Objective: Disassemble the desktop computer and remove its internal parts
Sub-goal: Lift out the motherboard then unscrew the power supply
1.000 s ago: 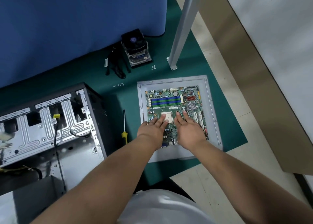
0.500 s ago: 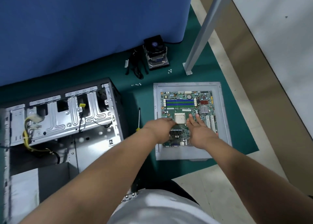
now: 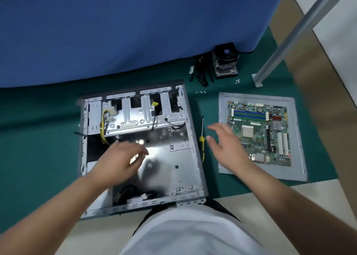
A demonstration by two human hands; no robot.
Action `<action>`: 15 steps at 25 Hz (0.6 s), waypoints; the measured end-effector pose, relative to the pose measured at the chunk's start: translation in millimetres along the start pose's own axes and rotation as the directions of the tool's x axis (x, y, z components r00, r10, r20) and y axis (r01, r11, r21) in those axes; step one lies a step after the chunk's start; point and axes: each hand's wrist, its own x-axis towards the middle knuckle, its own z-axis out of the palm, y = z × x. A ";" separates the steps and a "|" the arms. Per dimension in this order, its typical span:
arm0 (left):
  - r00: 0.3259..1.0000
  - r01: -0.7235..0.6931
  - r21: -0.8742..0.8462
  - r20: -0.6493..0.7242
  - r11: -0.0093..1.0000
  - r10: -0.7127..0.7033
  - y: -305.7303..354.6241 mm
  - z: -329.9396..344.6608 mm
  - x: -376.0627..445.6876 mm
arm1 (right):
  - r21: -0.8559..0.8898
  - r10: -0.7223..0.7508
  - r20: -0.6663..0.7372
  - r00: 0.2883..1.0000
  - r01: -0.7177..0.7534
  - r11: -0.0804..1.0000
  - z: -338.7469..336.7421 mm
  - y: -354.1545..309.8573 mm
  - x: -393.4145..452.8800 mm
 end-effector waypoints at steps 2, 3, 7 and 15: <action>0.970 0.014 -0.042 0.245 0.999 -0.003 -21.0 0.2 -24.9 | -0.025 -0.086 0.046 0.995 0.087 0.996 28.7 -35.6 0.1; 0.948 -0.040 -0.001 0.315 0.999 0.038 -25.4 3.0 -34.2 | -0.046 -0.069 0.073 0.995 0.073 0.996 42.4 -46.8 0.2; 0.917 -0.218 0.084 0.359 0.972 0.175 -37.9 18.7 -60.7 | -0.180 0.017 -0.036 0.999 -0.024 0.983 75.5 -62.5 -5.2; 0.881 -0.429 0.030 0.233 0.903 0.411 -68.9 21.8 -83.5 | -0.256 0.039 -0.118 0.992 -0.069 0.964 78.2 -70.2 -10.9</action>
